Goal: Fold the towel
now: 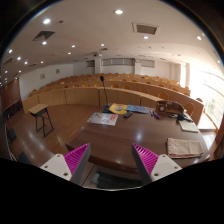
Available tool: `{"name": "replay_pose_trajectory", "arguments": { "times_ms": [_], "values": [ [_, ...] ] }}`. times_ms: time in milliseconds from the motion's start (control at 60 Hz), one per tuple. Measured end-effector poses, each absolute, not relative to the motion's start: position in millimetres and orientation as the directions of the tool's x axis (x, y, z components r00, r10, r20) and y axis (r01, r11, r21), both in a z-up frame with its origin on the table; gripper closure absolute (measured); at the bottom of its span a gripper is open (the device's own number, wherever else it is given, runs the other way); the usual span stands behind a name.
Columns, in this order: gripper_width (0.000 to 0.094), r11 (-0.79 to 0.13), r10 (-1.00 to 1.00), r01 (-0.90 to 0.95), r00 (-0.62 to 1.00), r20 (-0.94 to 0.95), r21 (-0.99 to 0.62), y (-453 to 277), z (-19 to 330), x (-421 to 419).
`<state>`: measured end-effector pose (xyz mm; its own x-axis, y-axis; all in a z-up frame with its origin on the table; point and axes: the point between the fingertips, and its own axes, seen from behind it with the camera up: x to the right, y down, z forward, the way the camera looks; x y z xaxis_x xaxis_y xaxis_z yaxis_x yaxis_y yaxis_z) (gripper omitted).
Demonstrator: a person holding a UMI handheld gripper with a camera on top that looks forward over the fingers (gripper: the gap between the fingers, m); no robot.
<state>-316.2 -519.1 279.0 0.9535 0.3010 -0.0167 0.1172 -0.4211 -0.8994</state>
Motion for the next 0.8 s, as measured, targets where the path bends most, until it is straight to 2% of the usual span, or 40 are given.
{"name": "replay_pose_trajectory", "arguments": {
  "times_ms": [200,450,633,800],
  "values": [
    [0.0083,-0.493,0.277,0.091,0.959,-0.057,-0.865,-501,241,-281],
    [0.0081,-0.587,0.162,0.068,0.986,-0.035,-0.806,-425,147,-151],
    [0.0085,-0.614,0.038,0.033,0.999,0.012,-0.789,-354,84,-40],
    [0.0088,-0.610,-0.005,0.037,0.999,0.051,-0.792,-289,40,20]
  ]
}}
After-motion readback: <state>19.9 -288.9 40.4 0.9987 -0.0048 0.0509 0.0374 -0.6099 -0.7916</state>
